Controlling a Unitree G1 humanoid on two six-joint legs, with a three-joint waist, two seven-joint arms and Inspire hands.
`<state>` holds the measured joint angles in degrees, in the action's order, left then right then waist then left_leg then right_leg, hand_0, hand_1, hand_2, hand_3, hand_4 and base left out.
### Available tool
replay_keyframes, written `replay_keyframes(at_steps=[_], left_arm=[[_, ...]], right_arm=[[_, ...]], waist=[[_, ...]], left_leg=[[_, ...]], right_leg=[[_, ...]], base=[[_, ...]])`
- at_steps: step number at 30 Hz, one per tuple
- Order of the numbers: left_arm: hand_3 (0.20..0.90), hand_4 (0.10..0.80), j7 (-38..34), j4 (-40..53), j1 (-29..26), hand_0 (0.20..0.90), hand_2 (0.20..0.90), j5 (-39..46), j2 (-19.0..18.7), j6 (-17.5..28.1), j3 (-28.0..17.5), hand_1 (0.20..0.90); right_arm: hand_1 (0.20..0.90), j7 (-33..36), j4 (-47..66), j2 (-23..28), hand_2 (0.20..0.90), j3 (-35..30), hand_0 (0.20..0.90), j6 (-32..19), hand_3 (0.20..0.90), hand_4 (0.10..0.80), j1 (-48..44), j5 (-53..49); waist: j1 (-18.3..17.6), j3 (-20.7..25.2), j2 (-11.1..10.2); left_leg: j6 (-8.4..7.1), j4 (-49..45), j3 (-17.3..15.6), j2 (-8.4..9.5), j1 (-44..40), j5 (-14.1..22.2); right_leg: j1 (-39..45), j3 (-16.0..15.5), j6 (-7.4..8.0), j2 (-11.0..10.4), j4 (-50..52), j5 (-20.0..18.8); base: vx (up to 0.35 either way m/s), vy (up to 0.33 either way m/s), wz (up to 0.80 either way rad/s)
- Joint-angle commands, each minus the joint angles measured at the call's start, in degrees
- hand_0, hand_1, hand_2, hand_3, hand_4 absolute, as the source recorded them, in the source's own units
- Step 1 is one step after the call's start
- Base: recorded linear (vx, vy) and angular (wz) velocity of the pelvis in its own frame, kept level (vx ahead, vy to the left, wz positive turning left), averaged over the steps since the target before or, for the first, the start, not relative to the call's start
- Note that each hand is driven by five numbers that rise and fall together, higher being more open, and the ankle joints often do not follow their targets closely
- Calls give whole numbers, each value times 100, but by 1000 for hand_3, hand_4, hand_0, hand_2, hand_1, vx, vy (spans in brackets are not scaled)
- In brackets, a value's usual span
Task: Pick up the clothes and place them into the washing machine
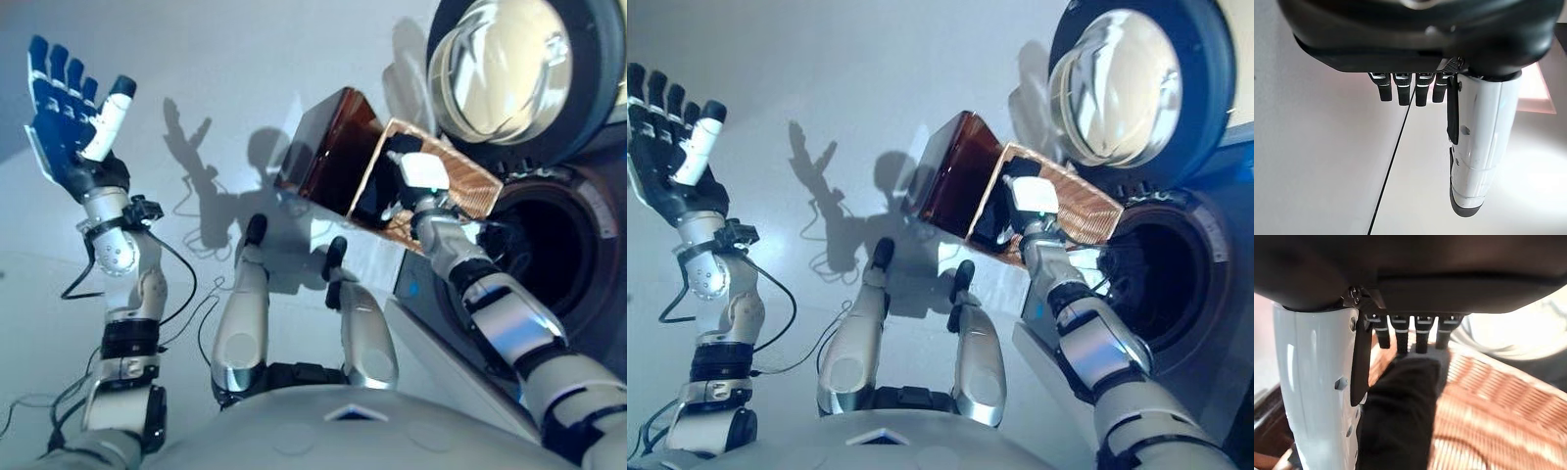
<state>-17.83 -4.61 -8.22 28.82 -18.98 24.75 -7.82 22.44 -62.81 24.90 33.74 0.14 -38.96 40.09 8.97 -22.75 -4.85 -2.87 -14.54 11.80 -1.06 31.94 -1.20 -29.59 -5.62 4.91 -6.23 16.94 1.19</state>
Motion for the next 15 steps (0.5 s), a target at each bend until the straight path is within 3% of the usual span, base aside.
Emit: replay_keyframes(at_steps=[1, 15], left_arm=[[900, 800, -93, 1039, 32, 900, 900, -439, -298, 760, -172, 900], [900, 800, -196, 1240, 164, 900, 900, -454, -342, 711, -145, 900]], right_arm=[[900, 454, -133, 589, 900, 109, 900, 243, 900, 800, -319, 91], [900, 504, -1072, 1180, 900, 592, 900, 640, 900, 800, -1461, 417]], waist=[[22, 501, 93], [143, 204, 428]], left_leg=[[-86, -522, -110, 117, 109, 568], [-5, -586, -8, 275, 440, 541]], right_leg=[[-176, -76, 180, -7, 567, 353], [-597, -141, 145, -55, 938, 495]], base=[[-4, -7, 8], [0, 9, 7]])
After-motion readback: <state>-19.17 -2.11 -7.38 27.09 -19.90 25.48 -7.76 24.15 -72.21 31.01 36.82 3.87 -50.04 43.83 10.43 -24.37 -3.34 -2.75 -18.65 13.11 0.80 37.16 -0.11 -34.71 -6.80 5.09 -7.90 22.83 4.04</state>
